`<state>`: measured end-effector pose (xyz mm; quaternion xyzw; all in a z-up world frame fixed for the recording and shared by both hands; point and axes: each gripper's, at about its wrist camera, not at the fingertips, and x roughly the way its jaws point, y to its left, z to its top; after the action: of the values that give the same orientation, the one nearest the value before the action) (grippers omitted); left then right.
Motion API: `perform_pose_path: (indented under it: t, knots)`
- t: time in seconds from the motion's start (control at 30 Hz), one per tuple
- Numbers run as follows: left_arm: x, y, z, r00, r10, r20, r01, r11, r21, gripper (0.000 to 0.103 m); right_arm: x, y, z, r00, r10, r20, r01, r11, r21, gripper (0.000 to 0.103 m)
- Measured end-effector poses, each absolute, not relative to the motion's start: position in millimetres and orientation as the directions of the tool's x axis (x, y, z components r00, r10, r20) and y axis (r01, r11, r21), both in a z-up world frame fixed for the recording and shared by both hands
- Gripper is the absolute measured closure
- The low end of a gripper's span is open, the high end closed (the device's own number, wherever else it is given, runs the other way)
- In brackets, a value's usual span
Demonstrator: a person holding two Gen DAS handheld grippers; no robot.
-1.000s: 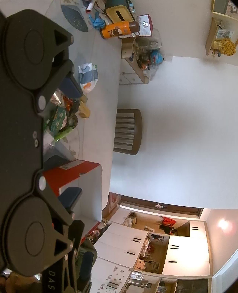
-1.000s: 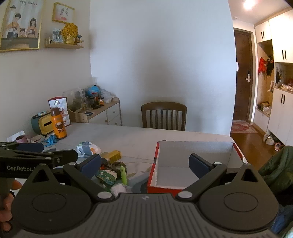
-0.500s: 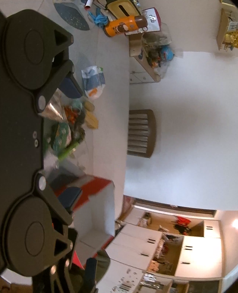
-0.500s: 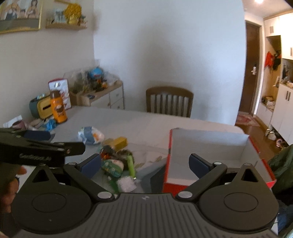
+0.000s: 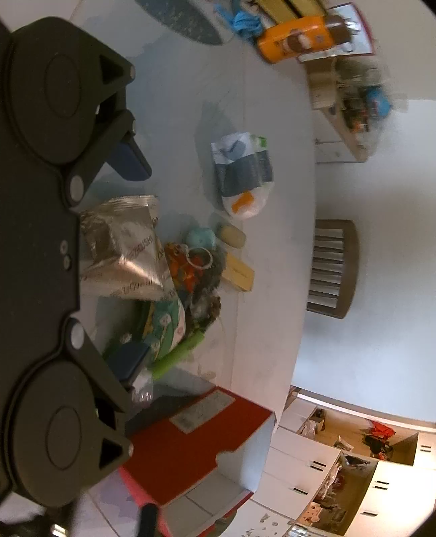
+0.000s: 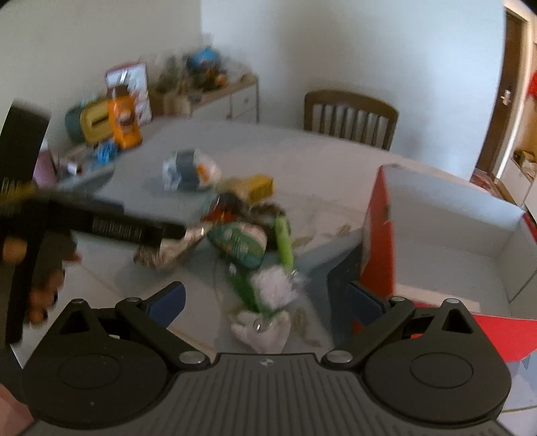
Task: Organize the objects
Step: 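Reach the left gripper toward the silver foil bag and the right gripper toward the white plush toy, then grasp the silver foil bag with the left gripper while the right gripper grasps the white plush toy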
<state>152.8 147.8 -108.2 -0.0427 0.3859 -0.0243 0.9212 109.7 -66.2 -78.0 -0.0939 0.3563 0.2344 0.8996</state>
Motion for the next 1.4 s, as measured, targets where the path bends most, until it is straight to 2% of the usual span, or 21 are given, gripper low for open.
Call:
perform_pose_path:
  t: [0.27,0.43,0.53,0.67,0.77,0.8,0.93,1.0,1.07,1.13,1.4]
  knots:
    - [185,161,-135,0.61,-0.096,-0.787,0.014,0.994,-0.11,0.004,123,-46,-108,0.568,0.327,-0.756,-0.505,0.863,-0.006,0.001]
    - [198,170,-147,0.549,-0.164,-0.819,0.034,0.984,-0.175,0.004,134,-38,-125,0.537,0.299,-0.789,-0.509,0.86,-0.02,0.007]
    - [203,172,-152,0.526,-0.191,-0.829,0.036,0.979,-0.203,0.004,143,-36,-135,0.511,0.288,-0.81,-0.488,0.873,0.003,0.013]
    - [207,174,-155,0.505,-0.215,-0.836,0.041,0.973,-0.226,0.009,153,-36,-144,0.495,0.268,-0.826,-0.451,0.892,0.02,0.018]
    - [207,175,-156,0.502,-0.221,-0.836,0.052,0.973,-0.226,0.01,159,-39,-152,0.469,0.256,-0.846,-0.41,0.911,0.048,0.029]
    - [206,175,-156,0.502,-0.221,-0.836,0.056,0.973,-0.224,0.012,160,-40,-154,0.461,0.251,-0.851,-0.398,0.916,0.054,0.033]
    - [203,173,-156,0.504,-0.195,-0.842,0.073,0.98,-0.184,0.022,161,-40,-156,0.467,0.236,-0.852,-0.384,0.922,0.044,0.037]
    - [201,173,-155,0.511,-0.182,-0.84,0.083,0.983,-0.162,0.029,160,-39,-155,0.465,0.238,-0.853,-0.388,0.921,0.045,0.044]
    - [200,175,-155,0.514,-0.185,-0.837,0.083,0.983,-0.166,0.032,159,-37,-154,0.465,0.233,-0.854,-0.39,0.92,0.038,0.044]
    - [199,176,-153,0.523,-0.201,-0.828,0.091,0.98,-0.18,0.045,157,-37,-153,0.464,0.229,-0.856,-0.389,0.921,0.035,0.045]
    - [188,173,-148,0.541,-0.187,-0.82,0.114,0.982,-0.149,0.05,146,-41,-143,0.465,0.227,-0.856,-0.391,0.92,0.032,0.047]
